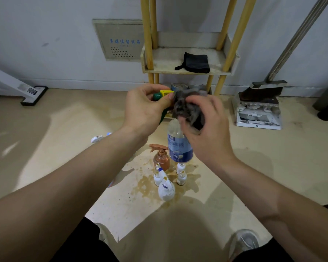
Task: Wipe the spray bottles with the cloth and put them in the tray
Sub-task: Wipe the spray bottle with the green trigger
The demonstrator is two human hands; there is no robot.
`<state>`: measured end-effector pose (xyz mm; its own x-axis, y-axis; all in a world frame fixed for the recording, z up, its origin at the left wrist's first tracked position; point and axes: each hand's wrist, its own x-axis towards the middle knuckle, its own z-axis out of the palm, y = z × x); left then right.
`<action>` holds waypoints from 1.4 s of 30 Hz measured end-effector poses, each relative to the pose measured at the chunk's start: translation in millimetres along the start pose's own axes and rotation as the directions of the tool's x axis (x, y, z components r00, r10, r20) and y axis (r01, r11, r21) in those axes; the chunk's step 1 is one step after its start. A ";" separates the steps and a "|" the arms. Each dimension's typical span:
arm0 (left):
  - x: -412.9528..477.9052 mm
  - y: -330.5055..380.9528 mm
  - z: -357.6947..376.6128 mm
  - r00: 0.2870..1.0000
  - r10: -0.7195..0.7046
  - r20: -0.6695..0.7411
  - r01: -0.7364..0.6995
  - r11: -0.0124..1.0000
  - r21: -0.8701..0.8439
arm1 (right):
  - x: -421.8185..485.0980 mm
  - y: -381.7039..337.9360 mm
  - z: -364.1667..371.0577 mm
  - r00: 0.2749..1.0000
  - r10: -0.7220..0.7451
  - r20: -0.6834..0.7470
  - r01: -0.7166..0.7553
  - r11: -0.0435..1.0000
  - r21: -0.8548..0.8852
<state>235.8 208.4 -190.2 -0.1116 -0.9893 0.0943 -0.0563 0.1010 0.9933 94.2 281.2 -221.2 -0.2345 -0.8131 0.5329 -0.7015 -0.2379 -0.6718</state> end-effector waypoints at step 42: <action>6.6 -15.6 -24.3 0.870 -0.287 0.402 0.256 0.958 0.131 | 30.8 25.8 -15.6 0.948 0.257 0.186 -0.309 0.882 0.356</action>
<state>260.1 197.7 -203.5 -0.4793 -0.8470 -0.2299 -0.2123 -0.1423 0.9668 58.4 258.4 -214.1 -0.2775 -0.9312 0.2365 -0.3060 -0.1476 -0.9405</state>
